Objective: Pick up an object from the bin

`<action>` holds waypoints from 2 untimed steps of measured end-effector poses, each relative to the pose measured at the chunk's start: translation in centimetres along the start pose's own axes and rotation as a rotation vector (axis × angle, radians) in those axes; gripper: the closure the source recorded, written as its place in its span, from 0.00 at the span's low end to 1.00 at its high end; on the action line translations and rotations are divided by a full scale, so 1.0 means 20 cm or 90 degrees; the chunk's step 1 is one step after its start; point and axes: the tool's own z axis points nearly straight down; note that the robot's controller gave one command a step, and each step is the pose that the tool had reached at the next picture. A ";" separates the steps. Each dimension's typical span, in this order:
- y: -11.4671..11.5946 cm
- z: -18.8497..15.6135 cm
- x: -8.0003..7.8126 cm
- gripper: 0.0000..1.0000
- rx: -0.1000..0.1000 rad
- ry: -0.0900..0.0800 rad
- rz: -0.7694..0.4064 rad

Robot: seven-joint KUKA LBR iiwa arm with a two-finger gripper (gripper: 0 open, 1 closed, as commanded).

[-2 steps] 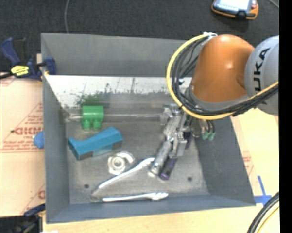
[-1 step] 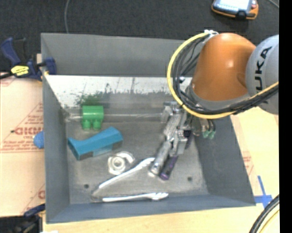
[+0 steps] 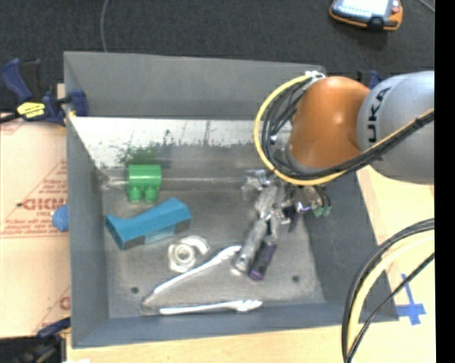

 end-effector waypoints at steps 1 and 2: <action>-0.12 0.30 0.01 0.00 0.002 -0.003 -0.337; -0.12 0.29 -0.17 0.00 0.002 -0.001 -0.315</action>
Offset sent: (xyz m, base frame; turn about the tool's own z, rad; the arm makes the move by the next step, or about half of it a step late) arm 0.0384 -0.0136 -0.0610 -0.4950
